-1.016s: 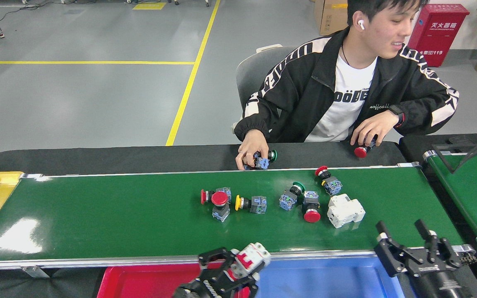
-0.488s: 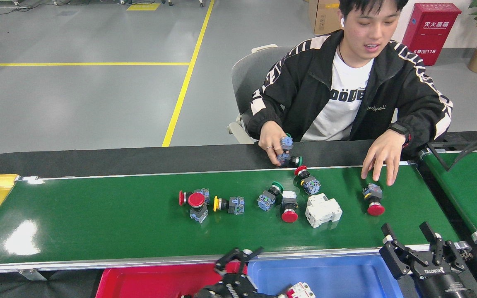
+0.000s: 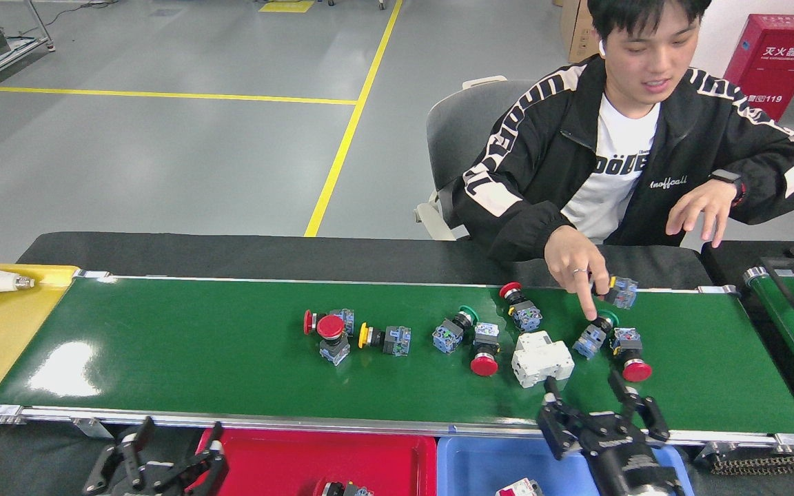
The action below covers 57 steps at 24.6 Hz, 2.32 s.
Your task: Pick switch part from conveyor to tray
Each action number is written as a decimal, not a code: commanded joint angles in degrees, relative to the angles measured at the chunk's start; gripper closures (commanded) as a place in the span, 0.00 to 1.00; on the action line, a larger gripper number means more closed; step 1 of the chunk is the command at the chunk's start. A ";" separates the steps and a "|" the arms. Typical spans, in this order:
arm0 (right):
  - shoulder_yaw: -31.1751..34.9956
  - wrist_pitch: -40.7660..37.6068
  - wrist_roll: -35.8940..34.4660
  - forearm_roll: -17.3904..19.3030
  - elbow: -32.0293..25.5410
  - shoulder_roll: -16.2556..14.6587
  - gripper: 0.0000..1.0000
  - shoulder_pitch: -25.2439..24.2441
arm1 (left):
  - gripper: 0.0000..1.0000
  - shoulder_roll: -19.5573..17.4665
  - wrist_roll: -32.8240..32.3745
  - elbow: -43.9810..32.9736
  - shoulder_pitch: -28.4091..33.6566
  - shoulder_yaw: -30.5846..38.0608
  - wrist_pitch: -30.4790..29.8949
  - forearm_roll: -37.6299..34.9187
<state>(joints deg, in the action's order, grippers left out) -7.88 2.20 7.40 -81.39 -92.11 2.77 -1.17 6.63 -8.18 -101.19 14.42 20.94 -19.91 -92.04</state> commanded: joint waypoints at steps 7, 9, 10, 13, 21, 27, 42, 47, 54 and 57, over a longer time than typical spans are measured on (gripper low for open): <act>-6.62 8.61 -0.10 -1.67 7.30 0.30 0.03 6.35 | 0.00 0.13 -0.87 -0.68 -4.93 -5.56 4.09 0.02; -8.03 8.88 -0.10 -1.67 10.72 1.18 0.03 8.46 | 0.00 0.05 -1.05 2.31 -9.32 -7.85 4.79 -0.86; -8.47 9.40 -0.10 -1.67 12.66 1.80 0.03 9.61 | 0.00 -0.04 -1.05 5.48 -11.26 -9.08 5.93 -1.82; -8.82 9.84 -0.37 -1.40 15.82 3.20 0.12 12.51 | 0.00 -0.39 -0.61 14.79 -17.94 -11.98 7.96 -3.23; -10.05 1.93 -0.28 -0.70 11.16 1.88 0.79 12.16 | 0.00 -1.62 0.45 24.46 -24.62 -12.06 8.04 -3.41; -8.56 -8.79 -0.28 8.53 -9.32 -11.74 0.75 -2.00 | 0.09 -3.56 1.06 34.92 -32.88 -12.33 8.04 -3.85; 21.24 -47.20 -2.39 17.49 -9.14 -11.56 0.02 -21.86 | 0.97 -8.30 1.94 25.43 -25.58 -13.47 4.00 2.48; 26.34 -46.58 -1.60 17.58 -9.05 -8.40 0.02 -18.17 | 0.96 -7.25 2.03 3.45 -7.21 -16.20 -1.98 2.39; 26.07 -23.82 -0.19 14.77 -9.14 -4.18 0.03 -9.47 | 0.00 -8.92 1.86 -0.24 -1.59 -31.75 -5.67 -2.35; 23.08 -13.27 -0.54 9.41 -9.05 -1.37 0.03 -6.48 | 0.00 -8.13 1.77 -0.24 -2.03 -31.58 -6.46 -2.61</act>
<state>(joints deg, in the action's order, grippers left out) 16.15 -17.78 7.08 -70.84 -100.51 0.49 -8.42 -1.80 -6.51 -100.68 13.01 -10.70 -25.75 -94.50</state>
